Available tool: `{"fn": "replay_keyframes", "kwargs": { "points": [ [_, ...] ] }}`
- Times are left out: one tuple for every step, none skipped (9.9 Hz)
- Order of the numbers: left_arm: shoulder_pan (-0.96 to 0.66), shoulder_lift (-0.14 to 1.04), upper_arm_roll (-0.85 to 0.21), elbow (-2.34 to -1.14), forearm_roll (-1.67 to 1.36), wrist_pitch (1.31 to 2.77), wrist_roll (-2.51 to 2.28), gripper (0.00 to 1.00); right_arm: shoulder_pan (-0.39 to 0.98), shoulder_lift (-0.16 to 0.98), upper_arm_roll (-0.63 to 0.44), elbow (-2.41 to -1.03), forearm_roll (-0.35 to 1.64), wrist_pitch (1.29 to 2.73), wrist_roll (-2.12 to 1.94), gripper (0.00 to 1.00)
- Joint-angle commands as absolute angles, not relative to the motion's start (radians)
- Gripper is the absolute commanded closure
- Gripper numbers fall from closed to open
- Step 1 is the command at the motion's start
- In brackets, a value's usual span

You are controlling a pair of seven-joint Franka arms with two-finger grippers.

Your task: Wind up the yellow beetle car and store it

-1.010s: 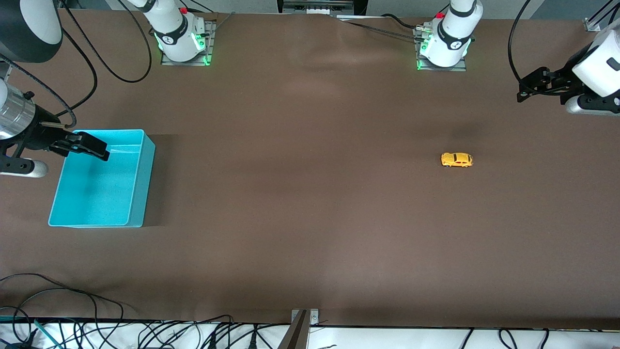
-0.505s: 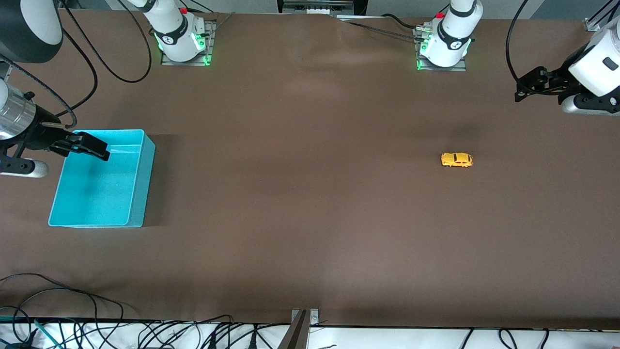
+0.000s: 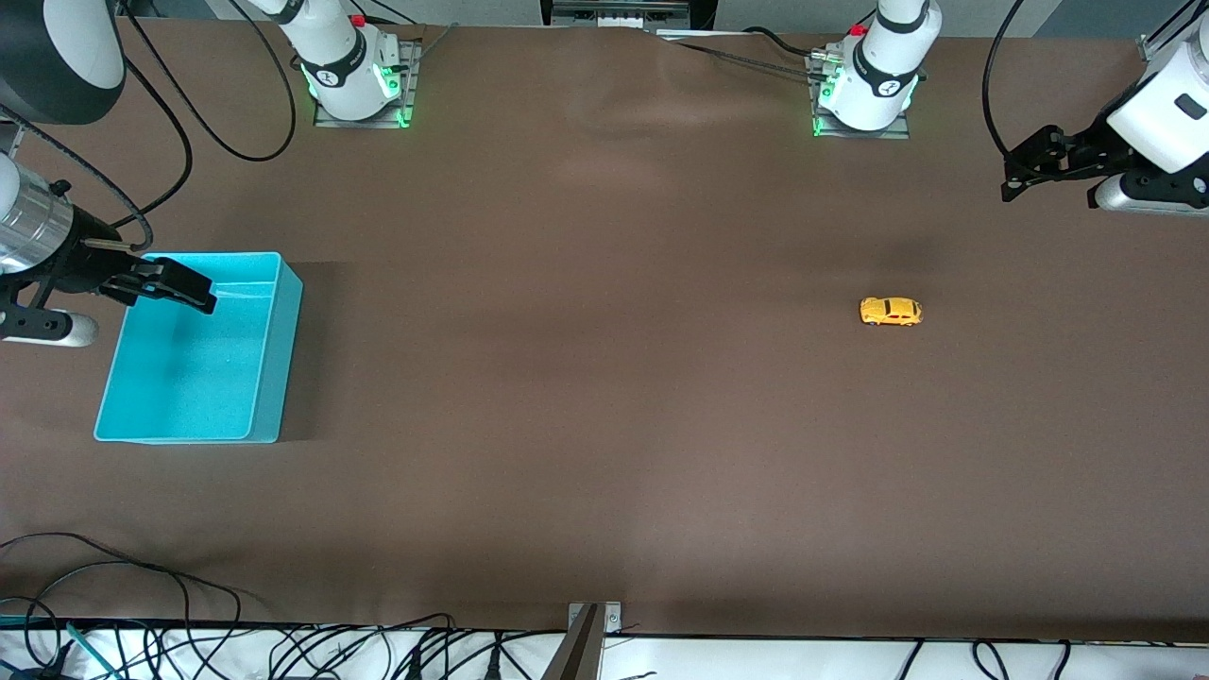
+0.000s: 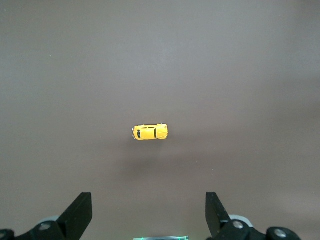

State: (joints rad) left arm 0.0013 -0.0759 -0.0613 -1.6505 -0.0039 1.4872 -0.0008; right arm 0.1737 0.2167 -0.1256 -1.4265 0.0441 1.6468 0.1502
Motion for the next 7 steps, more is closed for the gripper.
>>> {"fn": "replay_keyframes", "kwargs": {
  "points": [
    [0.014,-0.035,-0.066,-1.701,0.012,1.522,0.000,0.00,0.175,0.210,-0.124,-1.433,0.038,1.646,0.141,0.00],
    [0.014,-0.028,-0.064,-1.706,0.018,1.523,0.000,0.00,0.175,0.209,-0.124,-1.433,0.038,1.646,0.141,0.00],
    [0.014,-0.029,-0.063,-1.726,0.018,1.528,0.000,0.00,0.173,0.209,-0.124,-1.433,0.038,1.644,0.141,0.00],
    [0.014,-0.038,-0.060,-1.762,0.018,1.573,-0.002,0.00,0.173,0.210,-0.124,-1.433,0.038,1.644,0.141,0.00],
    [0.014,-0.041,-0.058,-1.813,0.018,1.578,-0.003,0.00,0.173,0.210,-0.124,-1.433,0.038,1.644,0.140,0.00],
    [0.014,-0.055,-0.055,-1.842,0.017,1.582,0.000,0.00,0.173,0.209,-0.124,-1.433,0.038,1.644,0.138,0.00],
    [0.014,-0.055,-0.035,-1.880,0.017,1.627,0.003,0.00,0.173,0.209,-0.124,-1.433,0.038,1.643,0.140,0.00]
  ]
}}
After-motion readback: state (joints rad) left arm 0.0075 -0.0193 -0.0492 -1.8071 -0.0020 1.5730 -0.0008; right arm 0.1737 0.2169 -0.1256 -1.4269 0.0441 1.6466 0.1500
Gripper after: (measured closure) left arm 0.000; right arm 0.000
